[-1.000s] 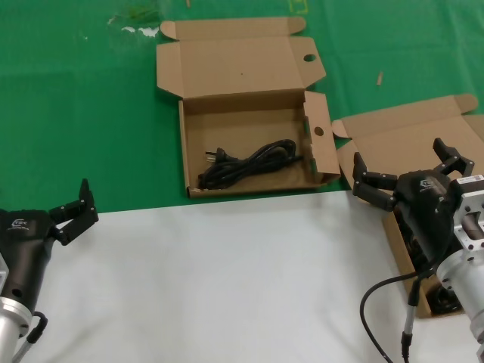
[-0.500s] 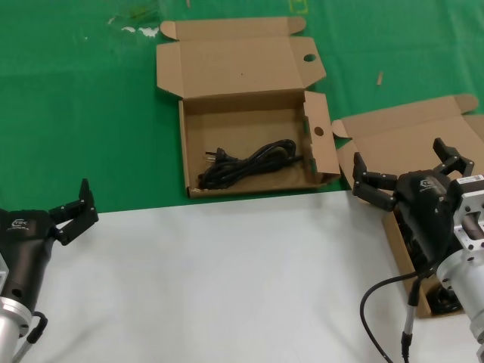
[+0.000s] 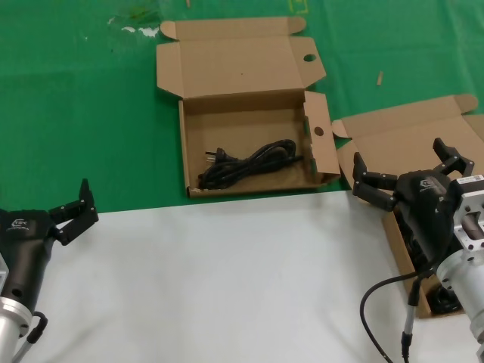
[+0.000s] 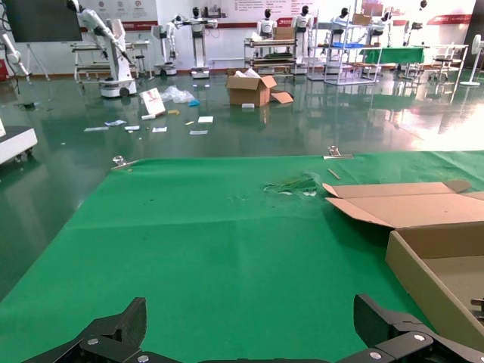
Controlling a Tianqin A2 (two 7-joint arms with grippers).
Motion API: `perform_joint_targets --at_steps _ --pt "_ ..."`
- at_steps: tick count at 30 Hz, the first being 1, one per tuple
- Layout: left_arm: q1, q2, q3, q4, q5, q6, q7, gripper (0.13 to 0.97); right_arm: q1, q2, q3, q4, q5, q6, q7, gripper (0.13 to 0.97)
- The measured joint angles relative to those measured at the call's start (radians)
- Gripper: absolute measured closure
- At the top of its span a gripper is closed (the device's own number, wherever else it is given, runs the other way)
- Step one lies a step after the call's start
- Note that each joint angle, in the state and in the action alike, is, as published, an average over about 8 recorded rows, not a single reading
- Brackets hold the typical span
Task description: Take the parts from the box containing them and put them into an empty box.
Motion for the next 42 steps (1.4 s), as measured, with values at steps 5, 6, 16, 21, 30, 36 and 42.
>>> perform_joint_targets --at_steps 5,6,16,21,30,36,42 --pt "0.000 0.000 0.000 0.000 0.000 0.000 0.000 0.132 0.000 0.000 0.000 0.000 0.000 0.000 0.000 0.129" --pt "0.000 0.000 0.000 0.000 0.000 0.000 0.000 0.132 0.000 0.000 0.000 0.000 0.000 0.000 0.000 0.129" --pt "0.000 0.000 0.000 0.000 0.000 0.000 0.000 0.132 0.000 0.000 0.000 0.000 0.000 0.000 0.000 0.129" --pt "0.000 0.000 0.000 0.000 0.000 0.000 0.000 0.132 0.000 0.000 0.000 0.000 0.000 0.000 0.000 0.129" --pt "0.000 0.000 0.000 0.000 0.000 0.000 0.000 0.132 0.000 0.000 0.000 0.000 0.000 0.000 0.000 0.129" --pt "0.000 0.000 0.000 0.000 0.000 0.000 0.000 0.132 0.000 0.000 0.000 0.000 0.000 0.000 0.000 0.129" --pt "0.000 0.000 0.000 0.000 0.000 0.000 0.000 0.132 0.000 0.000 0.000 0.000 0.000 0.000 0.000 0.129"
